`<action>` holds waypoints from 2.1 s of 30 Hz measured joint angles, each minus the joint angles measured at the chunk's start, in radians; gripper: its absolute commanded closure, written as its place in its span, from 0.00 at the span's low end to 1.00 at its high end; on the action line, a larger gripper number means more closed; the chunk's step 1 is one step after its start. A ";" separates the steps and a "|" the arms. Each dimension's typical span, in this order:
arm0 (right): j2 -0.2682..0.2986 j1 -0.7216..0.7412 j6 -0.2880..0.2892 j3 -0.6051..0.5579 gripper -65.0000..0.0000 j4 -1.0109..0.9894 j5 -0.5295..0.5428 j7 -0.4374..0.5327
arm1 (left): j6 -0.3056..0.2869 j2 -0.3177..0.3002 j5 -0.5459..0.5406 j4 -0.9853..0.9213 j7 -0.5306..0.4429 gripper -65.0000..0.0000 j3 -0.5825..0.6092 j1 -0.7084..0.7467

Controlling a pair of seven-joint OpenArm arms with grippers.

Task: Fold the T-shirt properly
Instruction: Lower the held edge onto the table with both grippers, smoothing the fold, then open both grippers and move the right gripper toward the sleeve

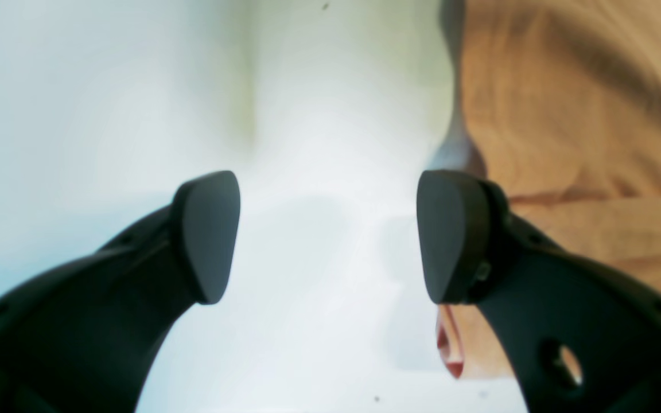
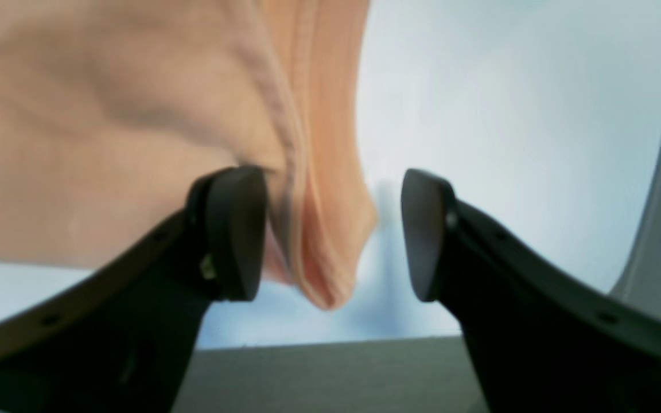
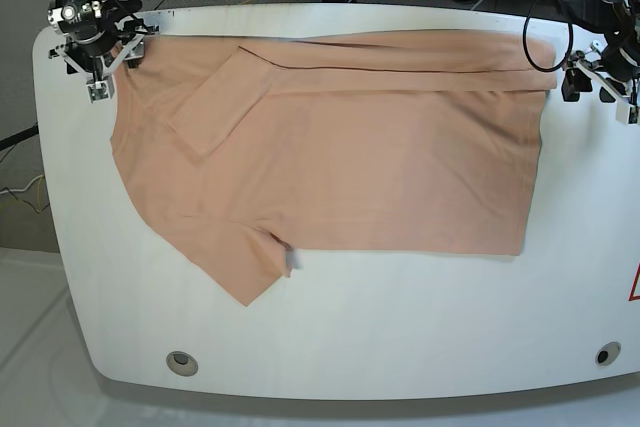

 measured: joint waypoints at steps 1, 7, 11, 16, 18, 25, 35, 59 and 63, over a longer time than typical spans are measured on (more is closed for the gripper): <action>-0.001 0.001 0.000 -0.001 0.45 0.006 -0.001 0.000 | 0.000 0.000 0.004 0.005 0.007 0.31 0.000 0.000; -0.002 0.010 0.001 -0.051 0.45 0.046 -0.003 -0.048 | 0.000 0.000 0.001 0.042 -0.001 0.31 0.000 -0.006; -0.008 0.027 0.000 -0.069 0.45 0.066 0.004 -0.076 | 0.000 0.000 -0.001 0.043 -0.001 0.31 0.000 -0.009; -0.008 0.058 0.000 -0.069 0.45 0.075 0.003 -0.094 | 0.000 0.000 0.003 0.043 -0.001 0.31 0.000 -0.009; -0.007 0.073 0.000 -0.069 0.45 0.075 -0.001 -0.105 | 0.000 0.000 0.002 0.043 0.000 0.31 0.000 -0.011; -0.006 0.137 0.000 -0.069 0.45 0.075 0.000 -0.116 | 0.000 0.000 0.010 0.042 0.008 0.31 -0.001 -0.051; 0.000 0.291 0.000 -0.069 0.45 0.026 -0.003 -0.116 | 0.000 -0.034 0.007 0.043 0.006 0.30 0.001 -0.145; 0.108 0.653 0.052 -0.073 0.45 -0.541 -0.023 0.013 | 0.000 -0.050 0.156 0.043 0.006 0.30 0.079 -0.264; 0.117 0.694 0.052 -0.069 0.45 -0.629 -0.021 0.071 | 0.000 -0.051 0.157 0.043 0.006 0.30 0.079 -0.264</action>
